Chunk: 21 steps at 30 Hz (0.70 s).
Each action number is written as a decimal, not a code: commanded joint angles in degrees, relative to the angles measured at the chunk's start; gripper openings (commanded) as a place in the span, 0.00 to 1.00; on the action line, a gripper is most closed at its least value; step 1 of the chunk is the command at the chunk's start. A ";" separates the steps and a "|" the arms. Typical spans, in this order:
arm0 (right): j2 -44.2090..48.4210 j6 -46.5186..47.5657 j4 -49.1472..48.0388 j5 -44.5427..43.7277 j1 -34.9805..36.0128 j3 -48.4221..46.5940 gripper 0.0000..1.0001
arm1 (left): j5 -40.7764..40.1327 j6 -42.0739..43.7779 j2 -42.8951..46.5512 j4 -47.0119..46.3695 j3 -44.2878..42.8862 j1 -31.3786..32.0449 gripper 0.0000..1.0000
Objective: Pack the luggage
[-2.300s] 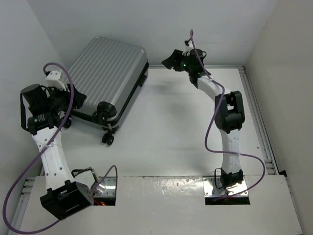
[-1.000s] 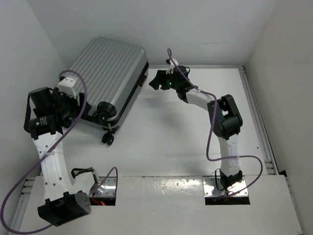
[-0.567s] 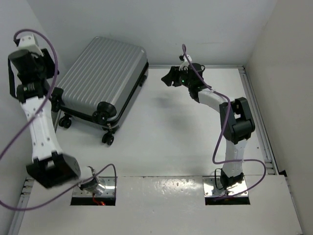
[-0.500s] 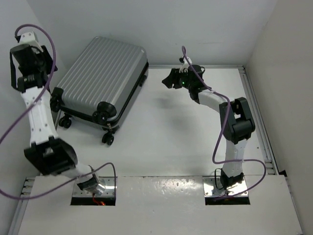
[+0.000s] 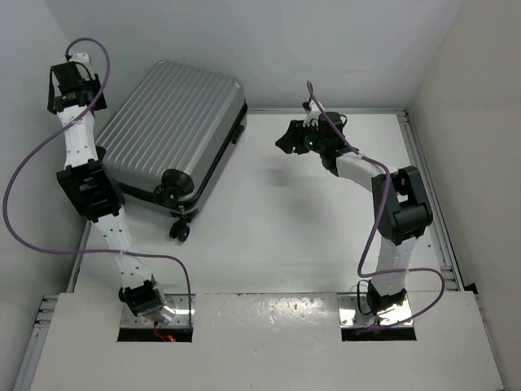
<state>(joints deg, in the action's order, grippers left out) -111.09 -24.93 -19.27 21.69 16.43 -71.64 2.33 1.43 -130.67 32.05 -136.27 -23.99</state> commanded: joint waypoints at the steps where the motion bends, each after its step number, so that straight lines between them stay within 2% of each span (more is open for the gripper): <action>1: 3.33 1.90 0.10 1.24 -0.69 0.88 0.53 | 1.80 6.29 -2.55 -1.03 -0.85 2.89 0.43; 8: 4.39 3.13 2.04 1.33 -1.31 2.29 0.53 | 2.51 15.00 -5.03 0.99 3.64 7.99 0.40; 14: 4.30 3.39 2.92 2.74 -1.57 2.38 0.53 | 11.90 23.35 -8.81 3.10 5.57 9.40 0.35; 17: 4.48 4.10 4.05 4.05 -1.57 2.55 0.53 | 11.91 23.35 -12.31 3.10 3.03 10.80 0.35; 21: 4.91 5.06 4.24 6.52 -1.84 3.34 0.51 | 20.32 28.35 -13.55 3.10 4.34 12.12 0.33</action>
<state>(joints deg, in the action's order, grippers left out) -109.84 -21.87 -14.33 25.17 15.07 -68.90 11.64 26.44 -136.62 25.56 -136.03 -18.35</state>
